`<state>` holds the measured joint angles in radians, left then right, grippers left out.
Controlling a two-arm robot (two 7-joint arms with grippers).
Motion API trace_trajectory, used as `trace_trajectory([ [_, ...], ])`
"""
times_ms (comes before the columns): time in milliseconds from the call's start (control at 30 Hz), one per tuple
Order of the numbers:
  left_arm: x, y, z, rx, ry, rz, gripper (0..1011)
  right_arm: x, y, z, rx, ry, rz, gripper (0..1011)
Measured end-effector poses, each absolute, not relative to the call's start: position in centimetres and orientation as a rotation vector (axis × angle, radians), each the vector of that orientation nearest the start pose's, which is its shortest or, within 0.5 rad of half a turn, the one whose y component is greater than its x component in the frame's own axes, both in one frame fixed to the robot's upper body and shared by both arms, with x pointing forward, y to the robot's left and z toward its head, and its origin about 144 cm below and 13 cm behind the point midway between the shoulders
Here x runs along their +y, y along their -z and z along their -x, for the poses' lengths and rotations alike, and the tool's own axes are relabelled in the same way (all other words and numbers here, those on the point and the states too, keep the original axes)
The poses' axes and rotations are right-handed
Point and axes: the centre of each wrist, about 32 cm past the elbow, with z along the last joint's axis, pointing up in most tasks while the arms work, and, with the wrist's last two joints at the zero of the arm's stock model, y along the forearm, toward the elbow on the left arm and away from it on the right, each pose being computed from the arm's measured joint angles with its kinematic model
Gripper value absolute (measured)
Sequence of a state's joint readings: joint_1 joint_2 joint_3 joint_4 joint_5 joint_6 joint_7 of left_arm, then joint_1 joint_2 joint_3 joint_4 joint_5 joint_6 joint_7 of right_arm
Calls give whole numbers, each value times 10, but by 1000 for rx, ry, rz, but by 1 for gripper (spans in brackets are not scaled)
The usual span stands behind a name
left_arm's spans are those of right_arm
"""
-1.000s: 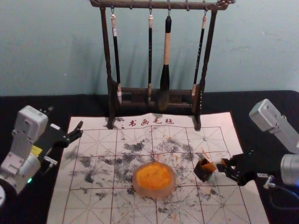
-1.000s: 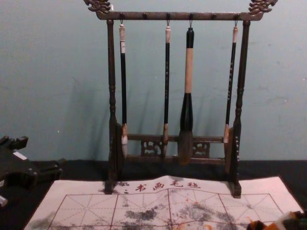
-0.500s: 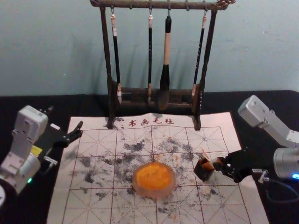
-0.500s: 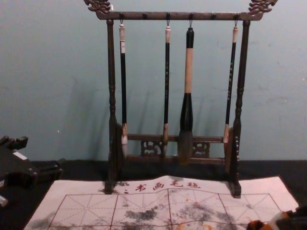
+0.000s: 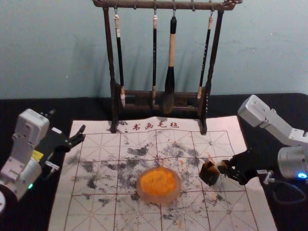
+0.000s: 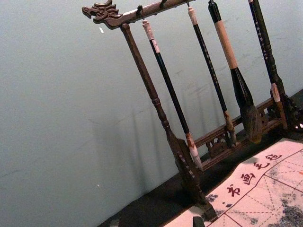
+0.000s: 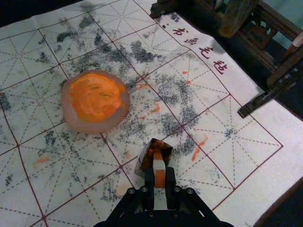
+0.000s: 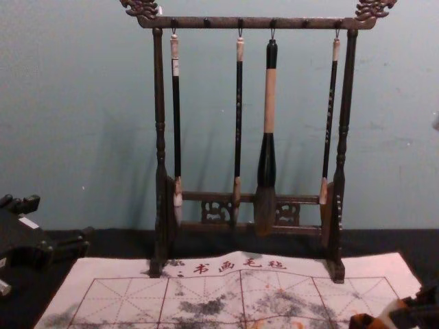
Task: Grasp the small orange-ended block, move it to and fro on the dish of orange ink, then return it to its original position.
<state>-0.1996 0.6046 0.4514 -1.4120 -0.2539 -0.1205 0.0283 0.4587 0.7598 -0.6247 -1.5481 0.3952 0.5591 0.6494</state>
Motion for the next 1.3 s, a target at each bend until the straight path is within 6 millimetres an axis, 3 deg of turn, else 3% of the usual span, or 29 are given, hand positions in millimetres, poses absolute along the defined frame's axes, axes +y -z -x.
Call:
trace_trajectory([
  [1300,310,-1140,-489,-285,-1248,-304,1001,-296,-1239,-531,163,582,737,109],
])
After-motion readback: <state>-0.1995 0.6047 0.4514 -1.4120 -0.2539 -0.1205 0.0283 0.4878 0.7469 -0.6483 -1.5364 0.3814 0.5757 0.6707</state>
